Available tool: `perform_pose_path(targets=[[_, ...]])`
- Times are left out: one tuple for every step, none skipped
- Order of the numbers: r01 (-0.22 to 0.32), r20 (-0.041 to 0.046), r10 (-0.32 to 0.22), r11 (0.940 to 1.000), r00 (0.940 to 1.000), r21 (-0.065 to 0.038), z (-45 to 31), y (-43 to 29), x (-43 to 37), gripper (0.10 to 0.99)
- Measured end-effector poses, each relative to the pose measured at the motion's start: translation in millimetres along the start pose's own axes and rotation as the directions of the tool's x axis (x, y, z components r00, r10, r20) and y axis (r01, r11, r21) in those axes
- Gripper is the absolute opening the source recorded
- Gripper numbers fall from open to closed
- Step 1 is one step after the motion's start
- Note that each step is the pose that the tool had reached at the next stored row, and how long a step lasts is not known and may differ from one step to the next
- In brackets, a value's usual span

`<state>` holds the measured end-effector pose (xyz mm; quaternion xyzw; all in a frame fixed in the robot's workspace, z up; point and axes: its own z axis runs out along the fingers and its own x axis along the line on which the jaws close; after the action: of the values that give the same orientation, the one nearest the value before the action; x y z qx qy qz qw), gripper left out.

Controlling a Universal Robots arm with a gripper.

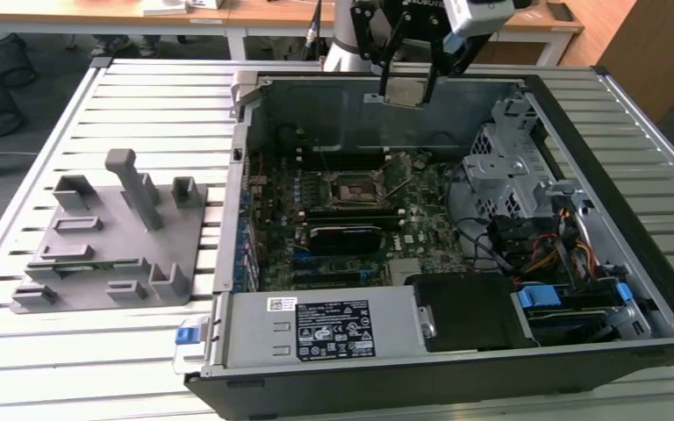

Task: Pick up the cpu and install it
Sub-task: 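Place the cpu into insertion slot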

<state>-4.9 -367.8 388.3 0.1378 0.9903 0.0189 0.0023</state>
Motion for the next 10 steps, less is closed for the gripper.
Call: perform_pose_path(targets=[[-0.007, 0.0003, 0.007, 1.0000, 1.0000, 0.000, 0.0, 0.0, 0.0, 0.541], [-0.013, 0.0005, 0.013, 0.9999, 0.9999, 0.000, 0.1, 0.0, 0.0, 0.541], [-0.019, 0.0007, 0.019, 0.9998, 0.9998, 0.000, 0.2, 0.0, 0.1, 0.541], [-0.025, 0.0010, 0.025, 0.9997, 0.9997, 0.000, 0.3, -0.1, 0.2, 0.541], [-0.031, 0.0012, 0.031, 0.9995, 0.9995, 0.000, 0.4, -0.1, 0.2, 0.541], [-0.037, 0.0014, 0.037, 0.9993, 0.9993, 0.000, 0.4, -0.1, 0.3, 0.541], [-0.043, 0.0016, 0.043, 0.9991, 0.9991, 0.000, 0.5, -0.1, 0.4, 0.541], [-0.048, 0.0019, 0.048, 0.9988, 0.9988, 0.000, 0.5, -0.1, 0.4, 0.541], [-0.053, 0.0020, 0.053, 0.9986, 0.9986, 0.000, 0.6, -0.1, 0.4, 0.541], [-0.058, 0.0022, 0.058, 0.9983, 0.9983, 0.000, 0.7, -0.2, 0.4, 0.541]])
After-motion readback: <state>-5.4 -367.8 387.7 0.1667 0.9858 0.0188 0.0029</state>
